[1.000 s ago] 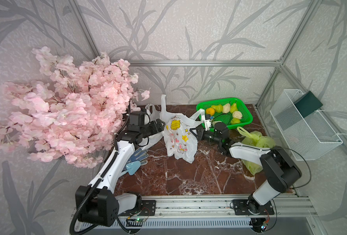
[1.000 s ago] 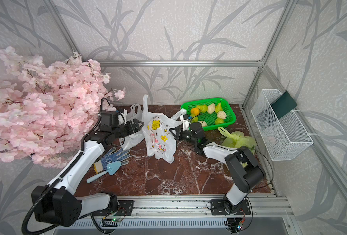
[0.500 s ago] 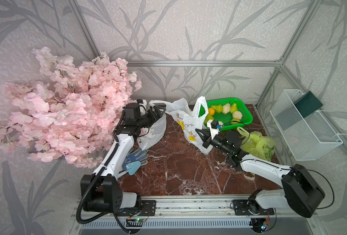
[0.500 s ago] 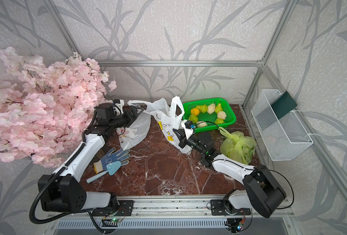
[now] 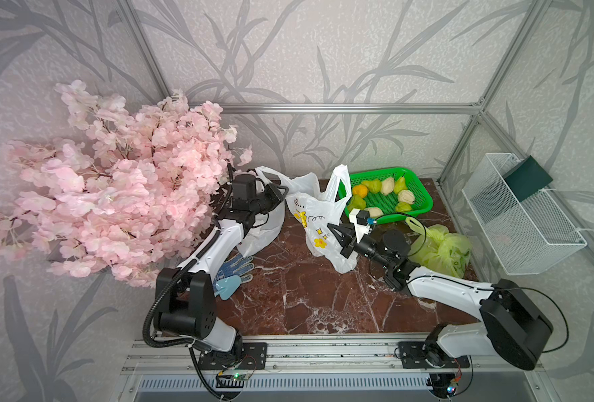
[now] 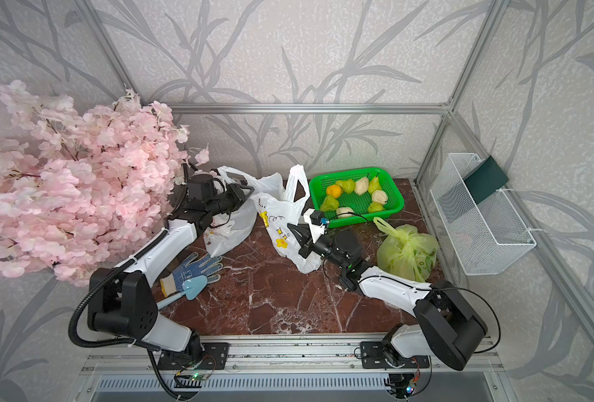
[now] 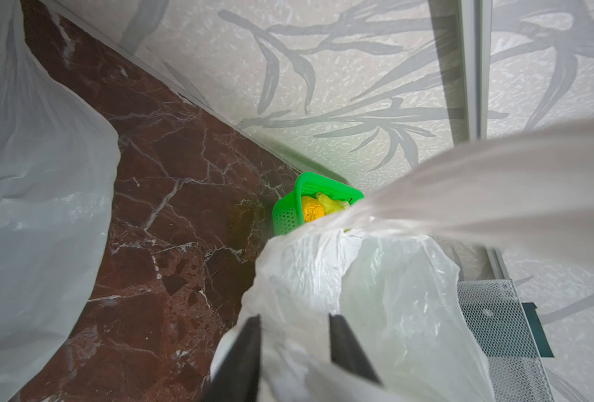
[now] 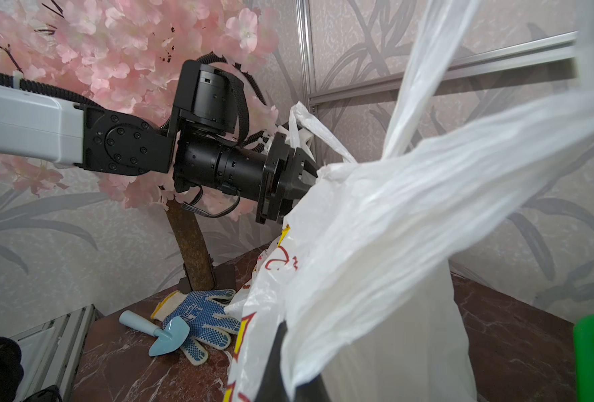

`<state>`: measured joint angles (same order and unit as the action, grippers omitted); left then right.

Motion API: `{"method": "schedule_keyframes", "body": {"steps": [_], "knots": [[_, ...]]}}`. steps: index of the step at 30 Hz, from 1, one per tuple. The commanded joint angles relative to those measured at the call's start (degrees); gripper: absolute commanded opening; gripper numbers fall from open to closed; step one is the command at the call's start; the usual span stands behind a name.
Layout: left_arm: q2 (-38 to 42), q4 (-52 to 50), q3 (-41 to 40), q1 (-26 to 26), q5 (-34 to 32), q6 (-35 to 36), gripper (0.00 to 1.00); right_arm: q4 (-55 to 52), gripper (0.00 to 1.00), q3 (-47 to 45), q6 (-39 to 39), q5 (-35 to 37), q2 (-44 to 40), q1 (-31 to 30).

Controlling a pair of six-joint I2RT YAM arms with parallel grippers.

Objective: Place the pears into plastic bags & tie knots
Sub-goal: Pick up the plastic bag at the center of the board, then pick up the pear from the basket.

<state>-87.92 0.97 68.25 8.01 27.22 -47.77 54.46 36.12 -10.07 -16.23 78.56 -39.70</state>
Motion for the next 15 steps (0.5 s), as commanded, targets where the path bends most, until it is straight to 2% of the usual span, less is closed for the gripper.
{"method": "schedule_keyframes", "body": {"steps": [1,2,4,7,10,15], "knots": [[-0.40,1.51,3.35,-0.01,-5.28,2.09,0.04,1.61,0.10,-0.41,-4.26,3.55,0.64,0.09],[-0.62,1.14,3.91,-0.01,-5.58,2.34,0.00,-0.48,0.22,-0.13,-5.65,4.72,0.18,0.53],[-1.02,-1.14,5.88,-0.01,-6.84,3.91,0.00,-8.09,0.42,0.93,-9.11,5.98,-1.86,2.68],[-0.72,-5.89,8.02,0.16,-11.28,8.12,0.00,-24.28,0.58,3.97,-14.17,5.00,-6.21,8.15],[-1.31,-7.80,9.21,0.18,-12.89,11.19,0.00,-40.75,0.66,9.03,-16.88,2.64,-8.92,15.53],[-3.09,-5.84,10.54,0.98,-6.86,11.56,0.00,-64.16,0.67,21.64,-17.05,5.00,-4.19,25.55]]}}
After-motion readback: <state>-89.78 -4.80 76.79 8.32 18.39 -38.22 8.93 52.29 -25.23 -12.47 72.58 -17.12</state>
